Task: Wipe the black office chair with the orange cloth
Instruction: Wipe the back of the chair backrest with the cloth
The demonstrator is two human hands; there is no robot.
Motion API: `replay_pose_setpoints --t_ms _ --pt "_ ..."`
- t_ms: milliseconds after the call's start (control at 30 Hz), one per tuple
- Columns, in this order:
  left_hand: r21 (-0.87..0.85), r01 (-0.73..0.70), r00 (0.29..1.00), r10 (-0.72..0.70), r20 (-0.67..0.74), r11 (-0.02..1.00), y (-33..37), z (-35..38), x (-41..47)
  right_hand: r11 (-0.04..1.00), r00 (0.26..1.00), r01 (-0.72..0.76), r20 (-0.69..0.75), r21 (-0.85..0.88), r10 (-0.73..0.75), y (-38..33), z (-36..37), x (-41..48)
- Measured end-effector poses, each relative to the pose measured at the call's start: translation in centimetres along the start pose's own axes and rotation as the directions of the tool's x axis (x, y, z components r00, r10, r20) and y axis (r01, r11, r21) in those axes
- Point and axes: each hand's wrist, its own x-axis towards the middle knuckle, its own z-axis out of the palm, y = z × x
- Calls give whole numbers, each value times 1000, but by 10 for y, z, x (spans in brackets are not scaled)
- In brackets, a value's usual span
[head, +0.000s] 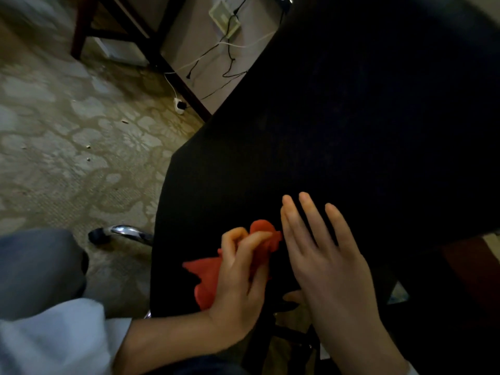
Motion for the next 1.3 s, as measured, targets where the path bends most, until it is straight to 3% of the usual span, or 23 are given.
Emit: replay_pose_setpoints --t_ms 100,233,333,400,467,567,667,733,833,933,1067,1200,1300 --pt "-32 -139 990 140 35 990 5 3 20 989 985 -33 -174 -144 8 2 9 -9" --pt "-3 -226 974 226 -19 974 -9 0 36 976 989 -142 -54 -163 135 -2 8 -11" --pt "19 -191 979 191 -74 981 -19 -7 49 962 980 -199 -53 -185 192 -9 0 -1" --pt "31 -76 988 79 -136 997 -29 -14 62 958 974 -225 -48 -178 220 -11 -6 6" --pt "65 149 971 -134 -200 987 -49 -26 72 960 974 -226 -50 -167 221 -13 -8 14" --pt "137 449 873 -402 -275 883 -83 -45 74 951 974 -225 -71 -210 215 -14 -9 25" --pt "183 587 798 -525 -296 789 -88 -53 73 928 972 -236 -69 -290 225 -16 -14 37" --pt "193 610 784 -550 -287 768 -74 -50 73 909 970 -242 -56 -338 237 -18 -18 43" --pt "142 517 849 -484 -210 844 -38 -43 70 897 960 -279 -76 -344 269 -21 -20 50" --pt "-66 326 938 -331 -101 943 0 -36 71 910 961 -277 -95 -309 260 -24 -20 52" --pt "-297 121 992 -123 10 947 16 -32 74 903 965 -256 -40 -345 258 -26 -27 45" --pt "-115 -86 996 85 -15 990 0 -29 70 877 962 -239 21 -417 272 -30 -29 38" --pt "34 -112 994 112 3 993 -27 -30 68 857 969 -178 64 -483 237 -36 -35 32"
